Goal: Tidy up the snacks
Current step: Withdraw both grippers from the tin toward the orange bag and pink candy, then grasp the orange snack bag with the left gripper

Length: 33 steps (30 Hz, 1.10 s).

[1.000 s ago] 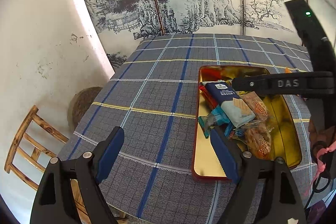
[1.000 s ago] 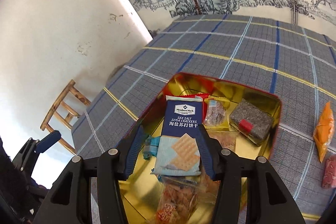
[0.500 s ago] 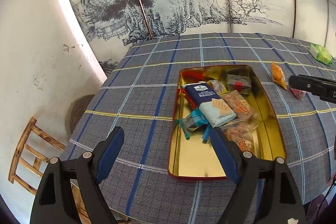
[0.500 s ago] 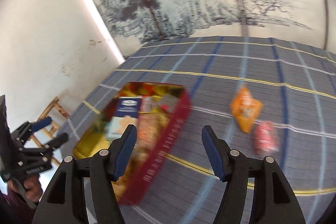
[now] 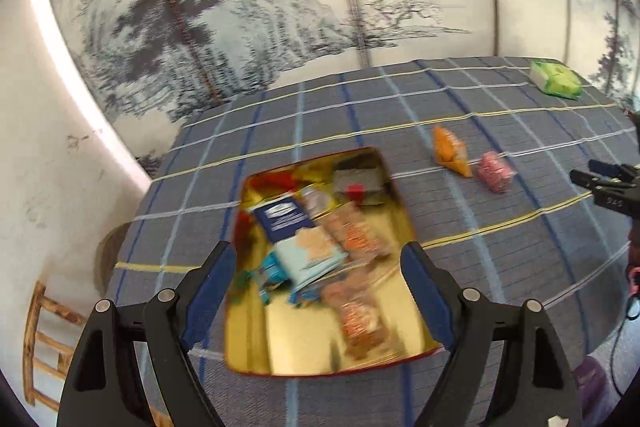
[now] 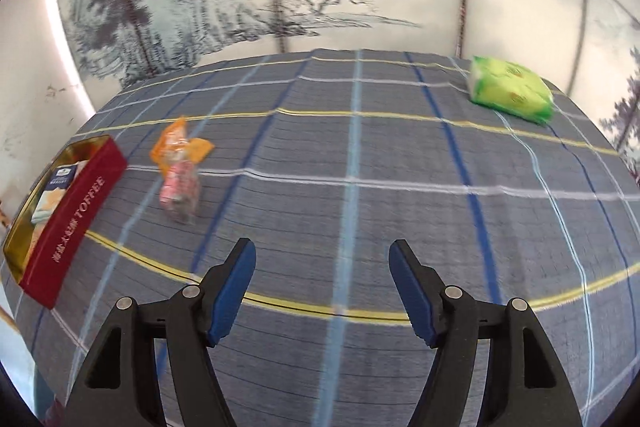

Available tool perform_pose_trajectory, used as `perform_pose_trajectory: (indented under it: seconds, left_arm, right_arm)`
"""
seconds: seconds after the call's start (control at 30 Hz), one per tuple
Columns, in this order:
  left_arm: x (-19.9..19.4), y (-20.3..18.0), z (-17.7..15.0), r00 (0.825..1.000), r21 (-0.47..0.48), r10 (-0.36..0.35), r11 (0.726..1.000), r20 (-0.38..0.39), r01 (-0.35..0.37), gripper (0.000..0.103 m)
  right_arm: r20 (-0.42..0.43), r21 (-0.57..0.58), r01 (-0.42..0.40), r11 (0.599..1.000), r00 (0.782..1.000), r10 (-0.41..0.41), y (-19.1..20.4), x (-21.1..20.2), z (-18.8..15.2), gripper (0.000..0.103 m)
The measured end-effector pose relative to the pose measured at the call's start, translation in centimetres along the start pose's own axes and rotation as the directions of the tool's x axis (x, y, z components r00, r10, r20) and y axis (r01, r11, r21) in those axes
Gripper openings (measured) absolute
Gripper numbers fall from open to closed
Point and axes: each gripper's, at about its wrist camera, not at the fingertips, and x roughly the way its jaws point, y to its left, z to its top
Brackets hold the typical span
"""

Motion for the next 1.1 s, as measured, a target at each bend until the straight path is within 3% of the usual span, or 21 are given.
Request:
perform_pose_trajectory:
  seconds: [0.07,0.23,0.43,0.53,0.73,0.87,1.1]
  left_arm:
    - [0.3,-1.2,1.4,0.998,0.015,-0.060,0.998,-0.002,0.060,0.082]
    - [3.6,-4.6,6.1,0.973,0.033,-0.224,0.974,-0.045,0.226,0.082]
    - [10.3,-8.8,10.3,0.946,0.085,-0.296,0.947,-0.133,0.308,0.082]
    - [14.1,-10.2,11.8,0.922,0.076,-0.335,0.932,-0.194,0.354,0.081]
    - [19.6,-11.4,12.9,0.884,0.031,-0.357,0.923,-0.301,0.383,0.075]
    - [22.0,-11.7,12.8,0.854,-0.017,-0.374,0.919,-0.362,0.395,0.052]
    - [23.6,-12.3,12.2,0.829,-0.030,-0.386,0.912,-0.405,0.410,0.045]
  right_arm:
    - [0.000,0.032,0.004,0.999,1.000,-0.004,-1.7,0.1,-0.4,0.070]
    - [0.017,0.095,-0.041,0.995,0.999,0.040,-3.5,0.1,-0.7,0.071]
    - [0.035,0.082,-0.076,0.994,0.997,0.074,-3.1,-0.2,-0.8,0.077]
    - [0.035,0.086,-0.091,0.992,0.995,0.088,-3.2,-0.3,-0.9,0.079]
    - [0.039,0.114,-0.125,0.986,0.992,0.121,-3.6,-0.2,-1.1,0.080]
    - [0.033,0.109,-0.136,0.985,0.991,0.133,-3.5,-0.1,-1.1,0.080]
    - [0.025,0.122,-0.141,0.982,0.990,0.139,-3.4,0.3,-1.0,0.081]
